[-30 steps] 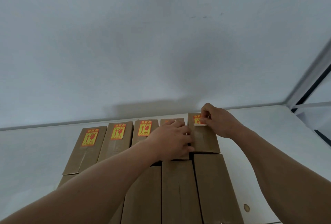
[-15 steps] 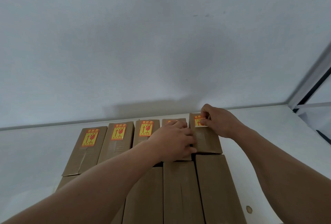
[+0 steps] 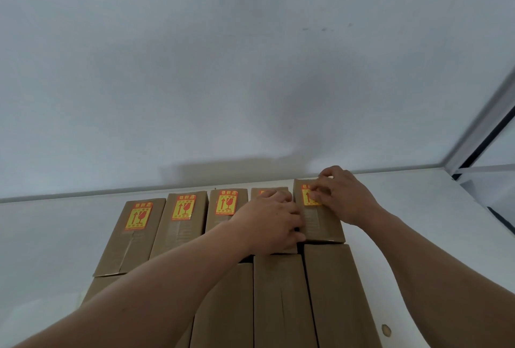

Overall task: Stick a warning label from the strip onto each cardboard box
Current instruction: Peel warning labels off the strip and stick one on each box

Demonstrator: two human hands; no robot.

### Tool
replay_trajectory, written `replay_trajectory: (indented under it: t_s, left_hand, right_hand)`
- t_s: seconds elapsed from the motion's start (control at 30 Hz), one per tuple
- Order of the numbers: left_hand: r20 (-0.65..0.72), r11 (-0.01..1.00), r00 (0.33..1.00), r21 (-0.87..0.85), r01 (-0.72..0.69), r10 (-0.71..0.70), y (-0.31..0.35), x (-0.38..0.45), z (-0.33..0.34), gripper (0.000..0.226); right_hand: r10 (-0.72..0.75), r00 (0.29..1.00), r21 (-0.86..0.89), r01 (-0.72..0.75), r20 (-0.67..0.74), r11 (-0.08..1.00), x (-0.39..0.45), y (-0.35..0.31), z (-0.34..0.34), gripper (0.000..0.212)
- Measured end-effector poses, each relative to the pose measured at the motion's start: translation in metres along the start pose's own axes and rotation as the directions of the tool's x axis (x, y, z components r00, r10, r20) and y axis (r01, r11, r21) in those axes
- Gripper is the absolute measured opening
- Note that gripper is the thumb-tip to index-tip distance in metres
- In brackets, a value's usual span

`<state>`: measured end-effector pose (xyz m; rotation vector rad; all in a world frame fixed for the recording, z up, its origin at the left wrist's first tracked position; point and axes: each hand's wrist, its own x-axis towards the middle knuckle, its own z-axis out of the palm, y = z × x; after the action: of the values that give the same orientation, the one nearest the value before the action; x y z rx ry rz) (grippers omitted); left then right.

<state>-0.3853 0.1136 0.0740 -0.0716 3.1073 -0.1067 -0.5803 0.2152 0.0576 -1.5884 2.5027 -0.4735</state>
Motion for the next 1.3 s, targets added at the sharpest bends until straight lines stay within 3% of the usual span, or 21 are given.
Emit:
replay_trajectory:
  t_s: [0.47,0.67,0.83,0.97,1.1,1.2,1.3]
  left_hand:
    - [0.037,1.0,0.999,0.008,0.026,-0.027,0.002,-0.002,-0.004,0.048]
    - [0.057,1.0,0.998,0.006,0.029,-0.03,0.0,-0.006,-0.002,0.049]
    - [0.078,0.999,0.996,0.013,0.037,-0.037,0.003,-0.005,-0.004,0.05]
    - [0.097,0.996,0.993,-0.055,0.065,-0.059,0.007,-0.009,-0.003,0.054]
    - [-0.026,0.981,0.99,-0.145,0.131,-0.136,-0.003,-0.031,-0.022,0.052]
    - [-0.127,0.989,0.985,0.077,0.124,-0.113,-0.033,-0.066,-0.029,0.043]
    - [-0.12,0.973,0.986,0.187,0.137,-0.116,-0.066,-0.12,-0.034,0.038]
  right_hand:
    - [0.046,0.995,-0.067,-0.04,0.091,0.997,-0.002,-0.01,0.006,0.055]
    - [0.051,0.987,-0.098,-0.036,0.156,0.995,0.001,-0.015,0.008,0.054]
    - [0.086,0.994,-0.002,-0.086,0.071,0.996,-0.007,-0.008,0.007,0.051]
    - [0.099,0.992,-0.075,-0.093,0.08,0.993,-0.01,-0.009,0.004,0.049]
    - [-0.018,0.997,-0.186,0.003,-0.08,0.983,-0.013,-0.037,-0.001,0.039]
    - [-0.169,0.98,-0.31,0.13,-0.103,0.942,-0.013,-0.079,0.002,0.032]
    - [-0.337,0.937,-0.42,0.27,-0.092,0.866,-0.008,-0.138,0.011,0.031]
